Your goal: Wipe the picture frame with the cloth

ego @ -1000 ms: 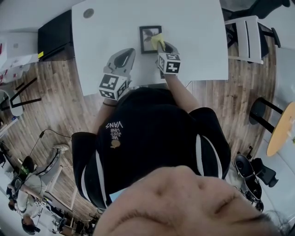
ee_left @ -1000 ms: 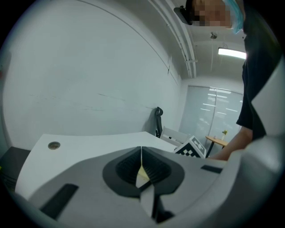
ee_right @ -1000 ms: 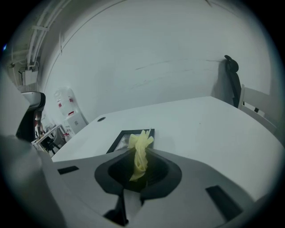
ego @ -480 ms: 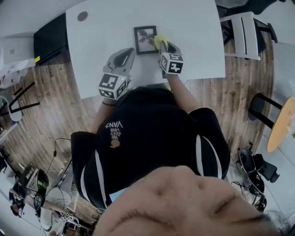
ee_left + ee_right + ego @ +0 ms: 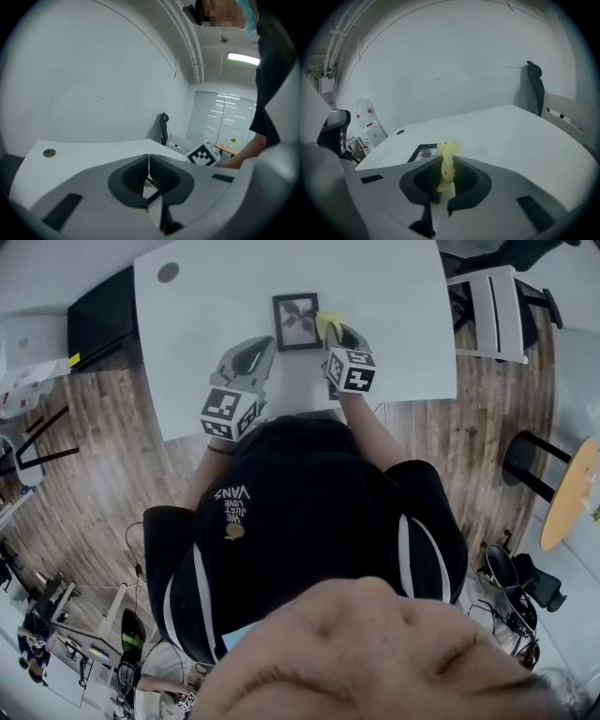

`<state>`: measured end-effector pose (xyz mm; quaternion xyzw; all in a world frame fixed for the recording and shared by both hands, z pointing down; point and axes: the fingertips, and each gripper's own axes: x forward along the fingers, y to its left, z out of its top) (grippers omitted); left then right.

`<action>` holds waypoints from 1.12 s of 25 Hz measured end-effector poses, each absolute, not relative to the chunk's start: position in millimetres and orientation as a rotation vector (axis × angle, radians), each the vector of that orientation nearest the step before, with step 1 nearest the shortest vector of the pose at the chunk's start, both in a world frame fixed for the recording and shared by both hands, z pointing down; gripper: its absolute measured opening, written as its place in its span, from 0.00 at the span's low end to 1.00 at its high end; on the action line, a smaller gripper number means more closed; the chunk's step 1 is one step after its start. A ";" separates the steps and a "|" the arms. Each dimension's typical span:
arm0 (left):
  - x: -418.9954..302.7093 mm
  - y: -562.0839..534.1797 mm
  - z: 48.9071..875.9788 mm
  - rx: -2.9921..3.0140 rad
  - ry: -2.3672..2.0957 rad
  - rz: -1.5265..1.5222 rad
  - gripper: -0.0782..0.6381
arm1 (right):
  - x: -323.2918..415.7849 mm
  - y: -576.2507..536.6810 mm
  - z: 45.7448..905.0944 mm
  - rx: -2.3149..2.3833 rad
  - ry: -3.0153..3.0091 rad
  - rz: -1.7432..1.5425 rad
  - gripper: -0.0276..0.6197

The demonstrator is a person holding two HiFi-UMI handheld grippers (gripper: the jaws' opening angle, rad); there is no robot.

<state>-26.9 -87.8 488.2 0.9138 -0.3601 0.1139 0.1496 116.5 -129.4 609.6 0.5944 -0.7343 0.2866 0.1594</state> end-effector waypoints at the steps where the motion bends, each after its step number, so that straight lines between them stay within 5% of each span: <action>1: -27.4 -87.6 488.0 2.624 -1.037 0.327 0.13 | 113.1 -129.4 607.8 1.692 -2.109 0.819 0.12; 28: -70.9 -66.7 489.5 2.574 -1.129 0.353 0.13 | -7.8 -101.7 617.3 1.398 -2.275 0.831 0.12</action>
